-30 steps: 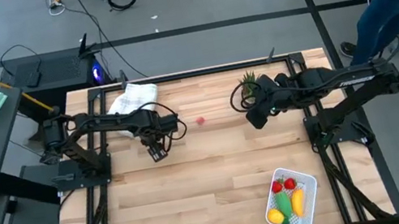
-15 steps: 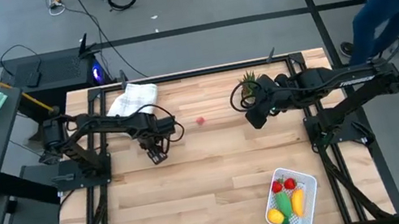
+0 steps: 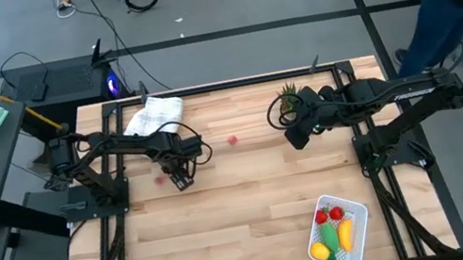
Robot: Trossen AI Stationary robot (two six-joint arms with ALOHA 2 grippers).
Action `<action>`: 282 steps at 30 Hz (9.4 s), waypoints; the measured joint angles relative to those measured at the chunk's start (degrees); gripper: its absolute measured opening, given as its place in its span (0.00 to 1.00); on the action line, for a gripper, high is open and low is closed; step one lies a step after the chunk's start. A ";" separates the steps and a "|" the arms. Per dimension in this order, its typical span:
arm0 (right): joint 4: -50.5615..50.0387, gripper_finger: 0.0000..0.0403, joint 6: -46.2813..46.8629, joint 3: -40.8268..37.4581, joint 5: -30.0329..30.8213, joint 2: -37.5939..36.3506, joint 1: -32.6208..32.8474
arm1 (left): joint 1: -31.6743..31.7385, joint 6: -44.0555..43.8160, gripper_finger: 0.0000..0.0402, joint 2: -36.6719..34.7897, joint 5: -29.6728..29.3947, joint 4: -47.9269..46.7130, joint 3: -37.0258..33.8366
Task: Pick and placing Produce into tupperware
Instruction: Put the left peach into the white bin, then put the peach into the white bin
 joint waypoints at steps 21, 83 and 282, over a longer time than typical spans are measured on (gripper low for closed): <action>0.00 0.40 1.29 0.00 0.07 -0.02 0.13 | -0.69 2.99 0.61 0.13 0.84 -18.15 4.01; -2.87 0.40 -0.12 -0.02 9.04 -0.43 0.07 | -13.94 -5.77 0.08 0.09 13.72 10.67 25.69; 57.68 0.09 -7.71 0.15 -12.66 50.28 -14.58 | 12.94 16.72 0.31 3.76 -11.18 -39.13 86.15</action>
